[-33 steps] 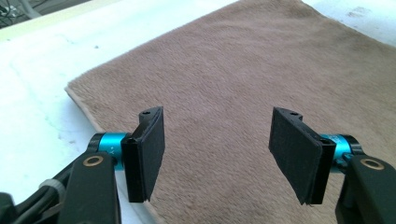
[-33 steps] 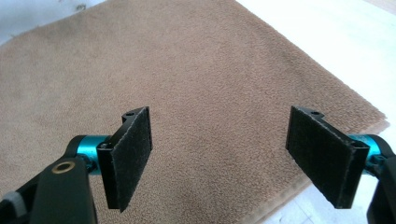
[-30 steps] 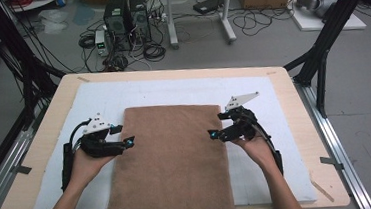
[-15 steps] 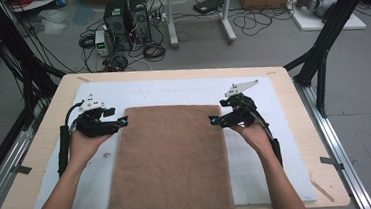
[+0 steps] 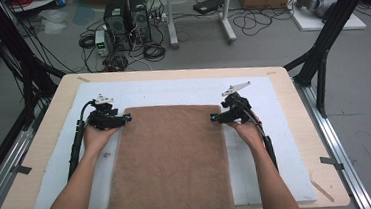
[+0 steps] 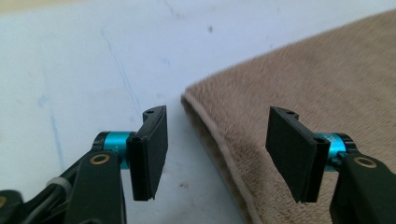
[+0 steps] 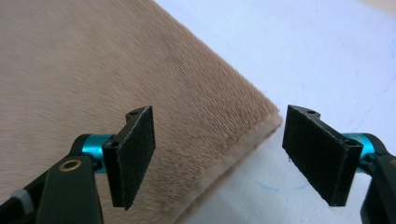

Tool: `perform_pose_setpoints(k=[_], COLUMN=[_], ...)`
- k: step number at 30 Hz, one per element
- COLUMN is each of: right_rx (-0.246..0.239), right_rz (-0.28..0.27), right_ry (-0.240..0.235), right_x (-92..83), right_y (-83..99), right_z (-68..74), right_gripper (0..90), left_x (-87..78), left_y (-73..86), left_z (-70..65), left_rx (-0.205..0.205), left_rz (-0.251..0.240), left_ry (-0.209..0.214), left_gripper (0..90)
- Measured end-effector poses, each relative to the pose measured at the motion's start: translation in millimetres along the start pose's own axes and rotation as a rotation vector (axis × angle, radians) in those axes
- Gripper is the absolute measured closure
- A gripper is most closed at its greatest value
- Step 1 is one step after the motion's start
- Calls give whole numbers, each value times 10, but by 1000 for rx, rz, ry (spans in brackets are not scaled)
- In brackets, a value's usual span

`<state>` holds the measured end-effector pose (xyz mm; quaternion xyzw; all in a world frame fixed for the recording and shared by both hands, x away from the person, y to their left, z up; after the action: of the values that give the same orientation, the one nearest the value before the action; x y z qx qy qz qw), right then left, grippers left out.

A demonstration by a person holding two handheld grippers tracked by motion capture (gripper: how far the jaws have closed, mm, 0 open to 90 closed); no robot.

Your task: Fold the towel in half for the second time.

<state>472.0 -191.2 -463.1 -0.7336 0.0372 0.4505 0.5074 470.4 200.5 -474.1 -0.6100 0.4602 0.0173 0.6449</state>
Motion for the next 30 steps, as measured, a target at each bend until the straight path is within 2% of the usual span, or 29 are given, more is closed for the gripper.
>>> perform_pose_setpoints(k=[5, 7, 9, 11, 14, 16, 19, 21, 23, 27, 30], right_rx=[27, 40, 54, 52, 33, 26, 42, 51, 58, 64, 57], right_rz=[48, 59, 54, 56, 58, 59, 62, 64, 61, 18, 4], right_ry=[26, 20, 12, 3, -39, -63, -114, -123, -113, -93, -72], right_x=[141, 198, 215, 209, 195, 194, 188, 182, 165, 104, 53], right_y=[90, 116, 116, 114, 95, 82, 79, 77, 66, 0, -82], right_z=[-58, -56, -51, -46, 10, 43, 67, 70, 51, -4, -19], right_gripper=[260, 275, 285, 341, 514, 610, 746, 770, 787, 797, 799], left_x=[72, 94, 102, 107, 104, 102, 101, 108, 106, 75, 18], left_y=[32, 62, 67, 64, 61, 54, 56, 53, 46, 0, -98], left_z=[-6, 16, 13, 5, -4, -10, -41, -70, -86, -76, -77], left_rx=[11, 5, -2, -1, -4, -20, -23, -34, -21, -25, -26], left_rz=[9, 26, 21, 22, 24, 21, 22, 17, 20, -10, -69], left_ry=[11, 19, 21, 14, 17, 21, 65, 95, 88, 74, 54], left_gripper=[378, 378, 373, 382, 455, 511, 651, 774, 812, 829, 832])
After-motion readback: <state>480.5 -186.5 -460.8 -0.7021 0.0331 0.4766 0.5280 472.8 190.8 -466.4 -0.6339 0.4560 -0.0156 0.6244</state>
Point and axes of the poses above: each handheld gripper's, and its own axes: x roughly forward along the jaws, y roughly out of its underside, z roughly to its left, the point moved 6 cm from there along x, roughly forward along the jaws, and after that the axes turned 9 degrees about y, right-handed, at the moved point
